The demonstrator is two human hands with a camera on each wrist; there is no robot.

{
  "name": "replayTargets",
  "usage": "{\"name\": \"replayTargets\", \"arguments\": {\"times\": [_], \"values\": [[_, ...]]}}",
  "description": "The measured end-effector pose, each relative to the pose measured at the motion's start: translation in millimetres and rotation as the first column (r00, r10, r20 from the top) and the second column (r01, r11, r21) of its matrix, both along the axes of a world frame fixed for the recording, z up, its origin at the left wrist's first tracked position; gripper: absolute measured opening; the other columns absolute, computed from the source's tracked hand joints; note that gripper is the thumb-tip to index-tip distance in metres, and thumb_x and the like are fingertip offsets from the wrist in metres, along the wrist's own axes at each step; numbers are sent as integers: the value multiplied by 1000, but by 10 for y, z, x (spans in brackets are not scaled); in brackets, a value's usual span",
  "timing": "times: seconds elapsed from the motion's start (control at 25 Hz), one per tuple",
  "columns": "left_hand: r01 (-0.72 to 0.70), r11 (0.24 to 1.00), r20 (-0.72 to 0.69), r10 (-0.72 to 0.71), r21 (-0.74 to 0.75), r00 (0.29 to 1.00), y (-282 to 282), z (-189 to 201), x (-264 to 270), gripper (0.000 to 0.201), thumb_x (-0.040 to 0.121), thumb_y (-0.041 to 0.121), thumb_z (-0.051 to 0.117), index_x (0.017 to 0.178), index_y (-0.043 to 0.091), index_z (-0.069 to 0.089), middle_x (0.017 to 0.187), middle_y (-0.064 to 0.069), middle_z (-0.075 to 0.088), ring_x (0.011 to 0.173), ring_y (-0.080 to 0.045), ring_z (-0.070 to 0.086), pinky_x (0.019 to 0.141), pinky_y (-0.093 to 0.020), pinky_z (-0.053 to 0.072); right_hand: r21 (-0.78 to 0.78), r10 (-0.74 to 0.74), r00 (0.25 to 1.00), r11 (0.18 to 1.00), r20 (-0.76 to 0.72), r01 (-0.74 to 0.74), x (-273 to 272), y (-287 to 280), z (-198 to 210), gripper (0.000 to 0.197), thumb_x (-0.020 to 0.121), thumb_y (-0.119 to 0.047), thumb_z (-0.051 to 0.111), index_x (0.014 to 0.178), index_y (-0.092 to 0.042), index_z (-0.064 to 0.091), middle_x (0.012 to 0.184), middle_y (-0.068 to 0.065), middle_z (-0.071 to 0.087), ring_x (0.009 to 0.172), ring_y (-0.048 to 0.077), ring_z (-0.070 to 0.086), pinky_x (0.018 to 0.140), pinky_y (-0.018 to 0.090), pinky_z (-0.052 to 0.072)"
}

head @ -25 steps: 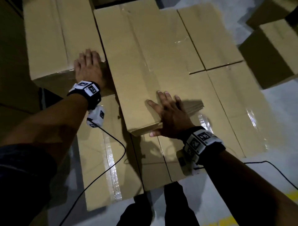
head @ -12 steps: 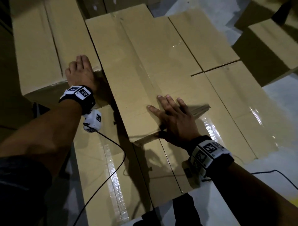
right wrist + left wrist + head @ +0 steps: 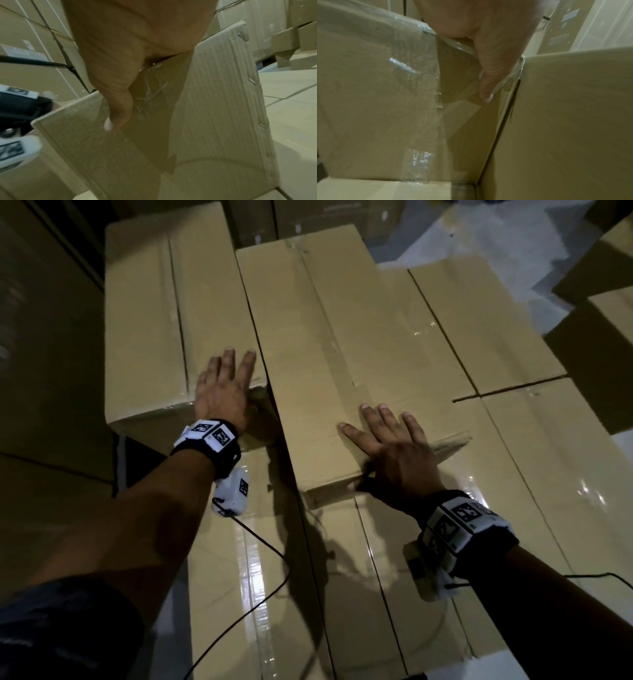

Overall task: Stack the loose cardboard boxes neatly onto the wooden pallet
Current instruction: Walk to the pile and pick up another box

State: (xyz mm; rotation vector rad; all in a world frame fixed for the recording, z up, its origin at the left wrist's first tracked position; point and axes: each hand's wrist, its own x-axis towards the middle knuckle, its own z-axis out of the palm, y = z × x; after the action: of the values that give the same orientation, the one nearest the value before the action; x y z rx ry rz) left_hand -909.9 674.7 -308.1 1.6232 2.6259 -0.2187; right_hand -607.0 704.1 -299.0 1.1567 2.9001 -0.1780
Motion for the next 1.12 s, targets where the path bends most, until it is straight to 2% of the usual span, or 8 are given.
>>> {"name": "replayTargets", "arguments": {"times": [0.08,0.16,0.2,0.28,0.36,0.56,0.84,1.12], "values": [[-21,1000,3,21,3,1000,10,-15,13,103,89,33,70,157,32,-7,166,-7,-3,152,-32,6,122,-46,14,6,0,1000,1000,-29,0,-111,126,-22,110,56,-63,86,152,-35,39,161,10,34,148,33,33,118,55,22],[-43,999,18,43,18,999,25,-32,28,101,90,33,69,157,33,-6,167,-5,-3,152,-31,4,122,-45,12,3,2,999,1000,-45,-2,-211,250,-43,109,57,-63,85,152,-34,39,161,10,33,148,33,32,119,54,19],[-50,999,10,50,21,999,24,-37,23,101,90,34,69,157,33,-6,167,-6,-3,152,-31,4,122,-45,12,1,9,999,1000,-45,-9,-274,321,-32,108,60,-64,83,153,-36,37,163,9,30,150,32,28,120,51,14],[-51,998,-4,51,32,999,28,-60,26,102,89,33,70,157,30,-7,166,-7,-2,152,-31,5,122,-44,13,-54,15,1000,998,-9,-15,-378,457,3,105,70,-66,75,157,-42,22,168,4,13,155,26,11,122,44,-2],[-58,997,-6,58,43,998,30,-86,15,103,89,30,71,157,28,-7,166,-7,-2,152,-31,5,122,-44,13,-121,16,999,993,30,-13,-483,588,46,103,77,-66,70,158,-45,10,169,0,0,156,22,-1,122,42,-8],[-77,996,18,77,35,997,44,-89,10,103,90,31,69,157,30,-8,166,-5,-5,153,-29,2,123,-42,10,-153,30,995,988,90,-16,-733,873,98,101,82,-67,66,158,-45,3,169,-1,-6,155,23,-5,123,47,-6],[-113,992,50,110,53,993,32,-77,37,109,85,25,73,156,33,-9,166,-3,-4,152,-27,3,124,-42,12,-150,39,996,988,86,-26,-979,1117,179,98,82,-64,67,158,-43,8,169,0,-1,155,24,-3,124,47,-2],[-139,985,77,131,100,988,33,-65,51,106,83,22,76,157,33,1,166,-3,2,152,-28,8,121,-44,13,-143,43,997,989,68,-33,-1036,1179,154,99,81,-65,68,158,-43,9,169,1,2,155,25,0,124,49,1]]}}
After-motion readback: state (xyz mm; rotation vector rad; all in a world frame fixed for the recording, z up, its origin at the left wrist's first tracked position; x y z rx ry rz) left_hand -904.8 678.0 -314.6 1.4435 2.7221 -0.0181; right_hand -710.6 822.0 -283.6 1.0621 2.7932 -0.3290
